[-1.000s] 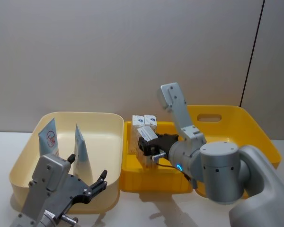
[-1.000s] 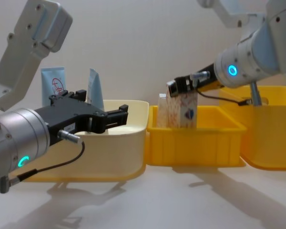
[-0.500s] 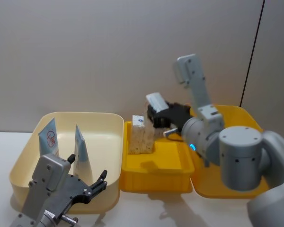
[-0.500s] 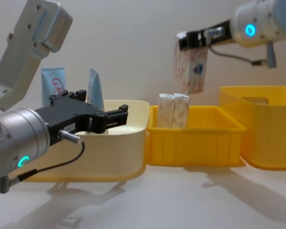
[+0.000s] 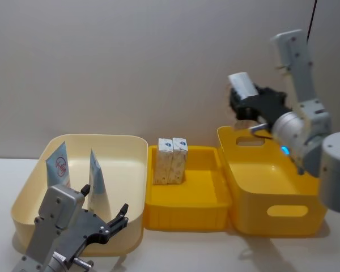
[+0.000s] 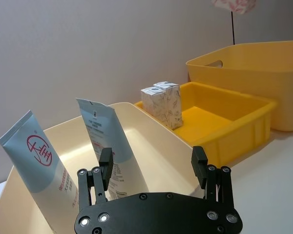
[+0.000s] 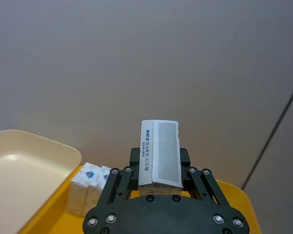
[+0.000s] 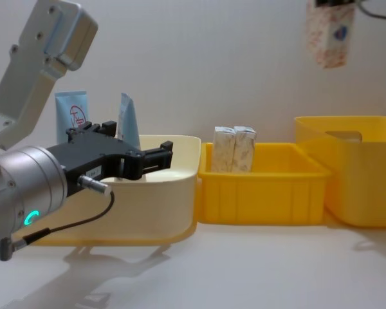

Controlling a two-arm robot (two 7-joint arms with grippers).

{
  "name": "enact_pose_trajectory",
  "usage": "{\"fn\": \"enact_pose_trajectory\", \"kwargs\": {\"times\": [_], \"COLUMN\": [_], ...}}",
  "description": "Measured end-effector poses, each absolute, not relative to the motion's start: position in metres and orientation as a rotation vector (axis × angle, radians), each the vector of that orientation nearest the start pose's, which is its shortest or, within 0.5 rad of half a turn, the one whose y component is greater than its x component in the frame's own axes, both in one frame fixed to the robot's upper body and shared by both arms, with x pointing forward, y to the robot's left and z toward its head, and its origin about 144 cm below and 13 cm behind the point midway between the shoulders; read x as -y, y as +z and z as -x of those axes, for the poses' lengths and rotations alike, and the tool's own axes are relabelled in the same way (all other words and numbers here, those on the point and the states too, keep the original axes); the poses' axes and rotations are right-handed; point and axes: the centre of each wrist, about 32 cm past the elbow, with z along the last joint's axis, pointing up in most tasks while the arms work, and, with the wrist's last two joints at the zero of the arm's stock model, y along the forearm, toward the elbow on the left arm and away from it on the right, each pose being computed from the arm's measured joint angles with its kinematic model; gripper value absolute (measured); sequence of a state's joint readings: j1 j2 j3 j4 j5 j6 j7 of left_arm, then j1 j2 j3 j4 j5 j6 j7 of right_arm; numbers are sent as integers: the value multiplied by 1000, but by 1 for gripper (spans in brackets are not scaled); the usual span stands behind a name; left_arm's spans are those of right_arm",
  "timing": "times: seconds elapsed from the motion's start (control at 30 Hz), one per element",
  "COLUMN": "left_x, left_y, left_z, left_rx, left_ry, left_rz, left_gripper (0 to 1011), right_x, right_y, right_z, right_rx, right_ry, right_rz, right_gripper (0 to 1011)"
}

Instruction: Bimanual collaborative sorting of washing and personal care products

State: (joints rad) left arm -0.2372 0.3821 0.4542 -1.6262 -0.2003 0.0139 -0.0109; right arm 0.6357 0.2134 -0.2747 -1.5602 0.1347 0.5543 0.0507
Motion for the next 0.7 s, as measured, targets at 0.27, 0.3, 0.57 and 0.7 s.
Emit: {"fn": "enact_pose_trajectory", "kwargs": {"times": [0.27,0.3,0.57,0.7], "left_x": [-198,-198,-198,-198], "left_y": [1204,1204,1204,1204], "left_z": [-492,-492,-492,-492], "left_rx": [268,268,268,268], "left_ry": [1124,1124,1124,1124], "left_rz": [-61,-61,-61,-61], "left_gripper": [1002,1002,1002,1002], "right_x": [241,244,261,265], "right_y": [1376,1376,1373,1367], "right_z": [-572,-572,-574,-578], "right_rx": [178,176,120,71], "right_ry": [-1428,-1432,-1451,-1442], "right_rz": [175,179,235,271], "right_gripper": [441,441,441,441]}}
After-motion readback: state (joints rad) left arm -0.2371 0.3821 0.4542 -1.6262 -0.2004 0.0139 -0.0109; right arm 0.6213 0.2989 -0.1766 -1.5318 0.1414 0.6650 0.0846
